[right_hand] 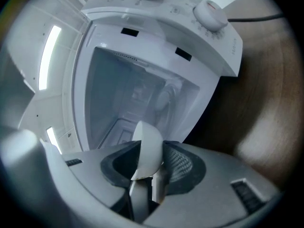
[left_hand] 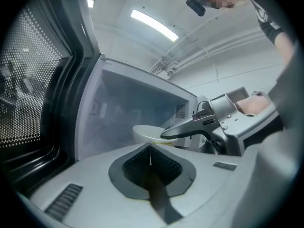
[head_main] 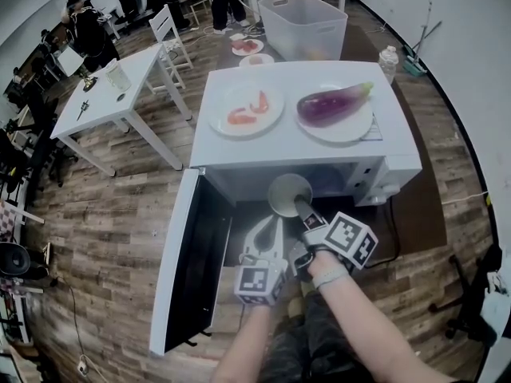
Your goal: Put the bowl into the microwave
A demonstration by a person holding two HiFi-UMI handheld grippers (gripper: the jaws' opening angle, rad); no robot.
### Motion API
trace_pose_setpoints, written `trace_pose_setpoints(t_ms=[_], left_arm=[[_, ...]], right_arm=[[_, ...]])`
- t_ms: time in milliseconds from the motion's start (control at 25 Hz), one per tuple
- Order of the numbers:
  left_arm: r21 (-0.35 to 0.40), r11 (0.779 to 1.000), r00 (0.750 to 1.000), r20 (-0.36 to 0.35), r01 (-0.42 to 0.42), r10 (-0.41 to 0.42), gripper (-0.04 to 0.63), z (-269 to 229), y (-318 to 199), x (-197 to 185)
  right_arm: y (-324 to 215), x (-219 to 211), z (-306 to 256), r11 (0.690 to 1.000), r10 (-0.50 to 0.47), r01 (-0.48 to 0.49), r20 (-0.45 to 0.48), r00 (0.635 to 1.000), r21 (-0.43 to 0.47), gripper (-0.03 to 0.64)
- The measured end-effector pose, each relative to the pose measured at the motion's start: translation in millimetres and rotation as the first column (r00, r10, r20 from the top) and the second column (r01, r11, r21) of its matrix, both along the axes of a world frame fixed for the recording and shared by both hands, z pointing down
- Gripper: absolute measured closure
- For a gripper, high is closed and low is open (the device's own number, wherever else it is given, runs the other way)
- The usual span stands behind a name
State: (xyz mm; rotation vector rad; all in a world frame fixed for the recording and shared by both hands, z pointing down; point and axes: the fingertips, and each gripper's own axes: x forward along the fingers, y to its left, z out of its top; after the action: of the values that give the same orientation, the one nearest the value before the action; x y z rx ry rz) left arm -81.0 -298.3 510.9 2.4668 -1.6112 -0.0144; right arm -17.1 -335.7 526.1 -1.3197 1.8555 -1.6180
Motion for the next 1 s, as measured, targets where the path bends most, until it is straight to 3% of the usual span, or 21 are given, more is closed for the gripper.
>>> trace_pose_setpoints(t_ms=[240, 520, 1000], left_arm=[[-0.013, 1.000, 1.000, -0.009, -0.015, 0.015, 0.589, 3, -5, 3], [0.003, 0.997, 0.996, 0.043, -0.078, 0.078, 0.586, 8, -4, 14], [-0.001, 0.996, 0.995, 0.027, -0.092, 0.092, 0.586, 8, -14, 15]], right_arm=[[-7, -1, 3, 1.000, 0.017, -0.017, 0.004, 1.000, -0.007, 0.470], [-11, -3, 6, 1.000, 0.021, -0.021, 0.010, 1.000, -0.012, 0.469], [-21, -4, 6, 1.000, 0.000, 0.000, -0.010, 1.000, -0.007, 0.466]])
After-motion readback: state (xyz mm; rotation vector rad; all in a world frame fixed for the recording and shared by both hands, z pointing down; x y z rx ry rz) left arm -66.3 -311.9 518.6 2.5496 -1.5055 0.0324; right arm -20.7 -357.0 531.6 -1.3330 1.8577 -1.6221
